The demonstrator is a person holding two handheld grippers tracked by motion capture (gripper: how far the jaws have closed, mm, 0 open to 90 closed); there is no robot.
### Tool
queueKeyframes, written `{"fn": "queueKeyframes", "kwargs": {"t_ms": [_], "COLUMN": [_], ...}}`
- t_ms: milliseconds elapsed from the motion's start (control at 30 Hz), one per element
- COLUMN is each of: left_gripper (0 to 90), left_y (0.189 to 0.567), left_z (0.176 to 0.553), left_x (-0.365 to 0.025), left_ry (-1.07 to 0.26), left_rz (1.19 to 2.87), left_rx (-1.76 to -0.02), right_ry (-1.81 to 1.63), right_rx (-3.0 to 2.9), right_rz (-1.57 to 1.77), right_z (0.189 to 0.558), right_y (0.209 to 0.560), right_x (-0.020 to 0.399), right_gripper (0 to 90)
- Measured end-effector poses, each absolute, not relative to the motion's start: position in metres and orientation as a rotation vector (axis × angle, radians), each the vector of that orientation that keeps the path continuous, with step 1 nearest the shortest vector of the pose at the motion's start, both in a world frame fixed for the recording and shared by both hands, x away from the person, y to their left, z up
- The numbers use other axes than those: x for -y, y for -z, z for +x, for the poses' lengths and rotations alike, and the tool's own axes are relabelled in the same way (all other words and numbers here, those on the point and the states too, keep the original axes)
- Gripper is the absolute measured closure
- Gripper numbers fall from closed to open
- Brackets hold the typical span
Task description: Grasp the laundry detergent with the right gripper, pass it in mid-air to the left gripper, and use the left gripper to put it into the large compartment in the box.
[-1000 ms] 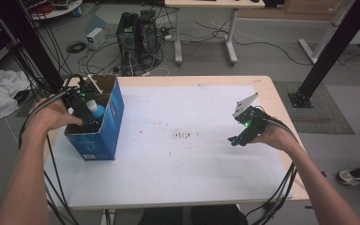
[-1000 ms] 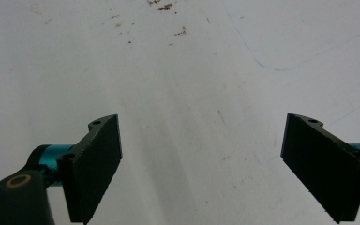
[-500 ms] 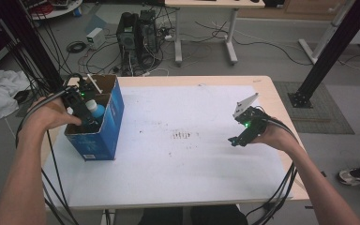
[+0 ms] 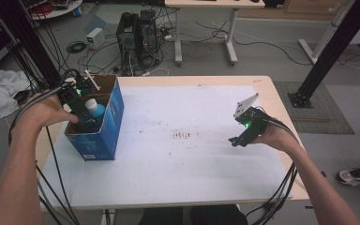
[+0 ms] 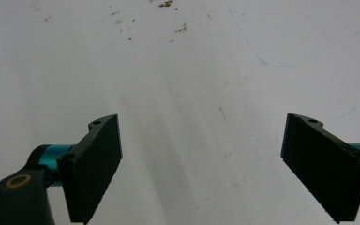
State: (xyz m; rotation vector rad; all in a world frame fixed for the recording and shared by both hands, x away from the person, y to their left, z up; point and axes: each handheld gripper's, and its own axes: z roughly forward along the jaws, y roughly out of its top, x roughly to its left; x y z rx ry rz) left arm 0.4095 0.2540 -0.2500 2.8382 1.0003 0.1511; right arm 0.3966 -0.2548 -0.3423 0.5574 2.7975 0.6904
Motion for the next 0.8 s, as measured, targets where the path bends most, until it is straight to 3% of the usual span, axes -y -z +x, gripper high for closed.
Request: {"fn": "queueKeyframes", "kwargs": {"t_ms": [467, 800], "left_gripper": [19.0, 17.3], "left_y": [0.232, 0.212], "left_z": [0.408, 0.406], "left_x": [-0.252, -0.236], "left_ry": [-0.233, -0.267], "left_rz": [2.822, 2.833], "left_rx": [-1.027, -0.951], "right_ry": [-0.705, -0.703], "right_rx": [-2.782, -2.782], "right_rz": [0.546, 0.54], "right_z": [0.396, 0.396], "right_y": [0.341, 0.34], "right_x": [0.256, 0.257], "right_gripper": [11.9, 11.9]}}
